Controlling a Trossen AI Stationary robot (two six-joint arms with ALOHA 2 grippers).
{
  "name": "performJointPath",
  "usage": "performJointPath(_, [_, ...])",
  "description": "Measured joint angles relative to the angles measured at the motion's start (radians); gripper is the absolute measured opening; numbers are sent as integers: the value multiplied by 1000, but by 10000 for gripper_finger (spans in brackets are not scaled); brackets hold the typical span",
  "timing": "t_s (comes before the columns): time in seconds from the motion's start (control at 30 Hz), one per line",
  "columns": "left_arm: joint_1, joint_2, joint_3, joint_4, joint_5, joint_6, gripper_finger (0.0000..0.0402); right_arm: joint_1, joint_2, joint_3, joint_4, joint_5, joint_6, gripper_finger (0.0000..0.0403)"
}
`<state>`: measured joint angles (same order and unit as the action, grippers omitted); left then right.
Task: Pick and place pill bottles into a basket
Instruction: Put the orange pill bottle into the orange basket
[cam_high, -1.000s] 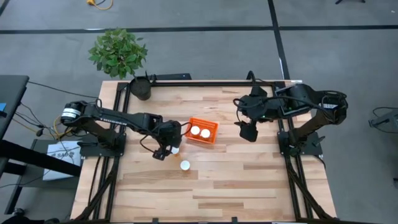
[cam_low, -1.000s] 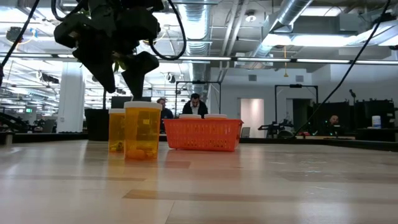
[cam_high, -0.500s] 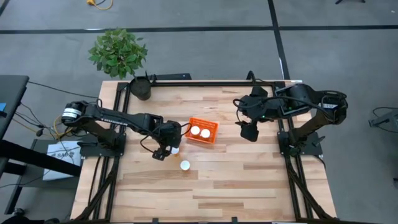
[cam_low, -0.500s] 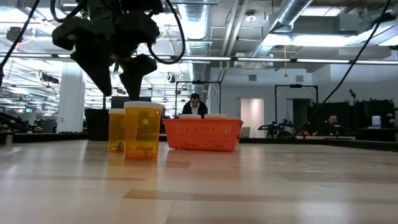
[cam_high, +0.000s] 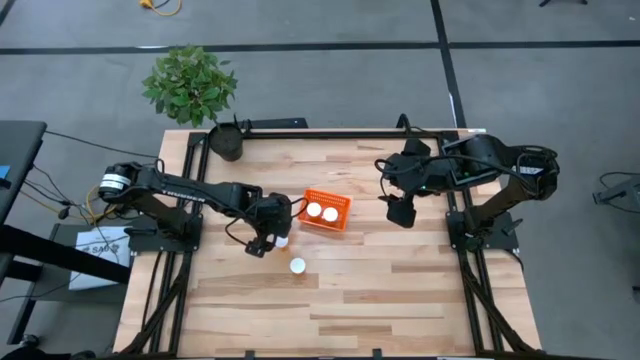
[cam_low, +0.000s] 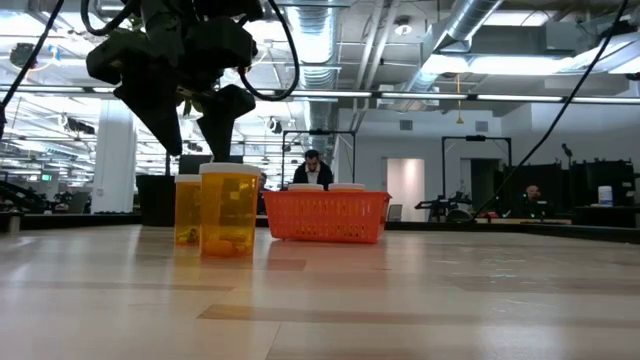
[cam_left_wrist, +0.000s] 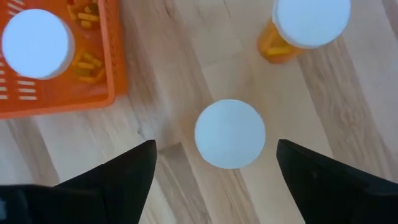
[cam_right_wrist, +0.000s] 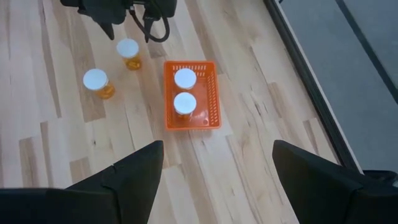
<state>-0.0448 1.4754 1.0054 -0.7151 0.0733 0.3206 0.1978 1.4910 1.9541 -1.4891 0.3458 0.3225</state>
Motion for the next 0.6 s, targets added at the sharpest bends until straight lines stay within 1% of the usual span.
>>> performJointPath(0.1, [0,0,0,0,-10,-1,331,0,0,0,0,0,0,297])
performJointPath(0.37, [-19,0,0,7,-34,-27,332,0,0,0,-19,0,0,297])
performJointPath(0.6, [-29,55,7,-6,-24,-54,332,-4,1,0,-30,0,0,297])
